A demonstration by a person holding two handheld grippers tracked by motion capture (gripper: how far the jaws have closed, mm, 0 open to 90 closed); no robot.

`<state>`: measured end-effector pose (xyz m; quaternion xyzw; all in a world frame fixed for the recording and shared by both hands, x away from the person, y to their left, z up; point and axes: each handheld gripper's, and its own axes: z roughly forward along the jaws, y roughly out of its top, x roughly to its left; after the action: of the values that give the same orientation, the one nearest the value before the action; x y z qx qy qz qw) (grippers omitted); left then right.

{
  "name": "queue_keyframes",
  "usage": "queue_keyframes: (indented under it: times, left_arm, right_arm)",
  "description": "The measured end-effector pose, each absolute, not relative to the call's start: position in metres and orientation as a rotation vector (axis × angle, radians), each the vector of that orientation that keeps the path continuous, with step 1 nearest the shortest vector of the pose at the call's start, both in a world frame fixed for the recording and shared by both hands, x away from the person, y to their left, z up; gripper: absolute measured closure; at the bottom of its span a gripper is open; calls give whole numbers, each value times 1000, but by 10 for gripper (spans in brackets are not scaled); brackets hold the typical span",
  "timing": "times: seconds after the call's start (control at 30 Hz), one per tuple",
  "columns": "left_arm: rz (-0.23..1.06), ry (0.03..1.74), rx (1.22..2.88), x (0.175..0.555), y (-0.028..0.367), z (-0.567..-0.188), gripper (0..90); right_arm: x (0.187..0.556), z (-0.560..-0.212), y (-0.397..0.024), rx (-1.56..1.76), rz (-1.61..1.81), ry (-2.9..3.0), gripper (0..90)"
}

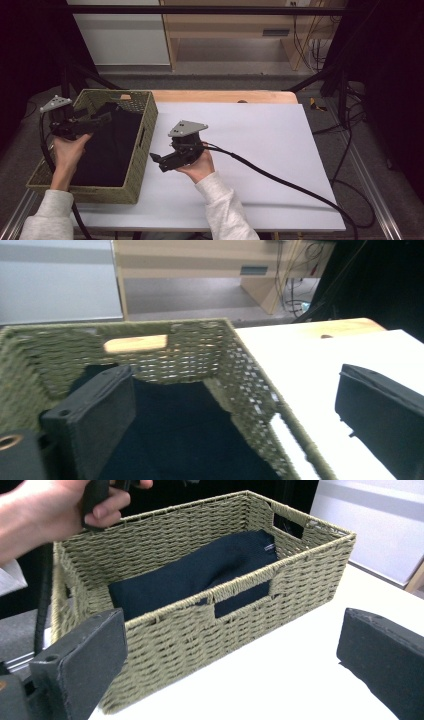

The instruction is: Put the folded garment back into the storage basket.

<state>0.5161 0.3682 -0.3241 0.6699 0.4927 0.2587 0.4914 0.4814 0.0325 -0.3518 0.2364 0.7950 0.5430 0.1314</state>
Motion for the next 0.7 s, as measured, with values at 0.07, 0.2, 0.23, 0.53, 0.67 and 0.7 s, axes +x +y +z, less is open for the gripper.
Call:
queue_keyframes:
  times: [0.07, 0.2, 0.23, 0.53, 0.67, 0.7]
  left_arm:
    - [612, 1180, 1624, 513, 361, -327, 13]
    - [596, 1131, 1627, 505, 346, -330, 10]
    - [590, 1113, 1624, 502, 341, -331, 10]
    - [569, 1006, 1650, 479, 309, -330, 10]
    - [554, 964, 1670, 469, 288, -333, 10]
    - [545, 949, 1674, 466, 281, -334, 10]
  right_arm:
    - [481, -351, 24, 677, 1591, 2307, 2]
    - [481, -351, 7, 681, 1593, 2309, 2]
    - [481, -352, 3, 681, 1596, 2306, 2]
    - [481, -356, -46, 747, 1636, 2249, 2]
    - [479, -359, -67, 769, 1643, 2224, 2]
    - [478, -360, -71, 770, 1640, 2224, 2]
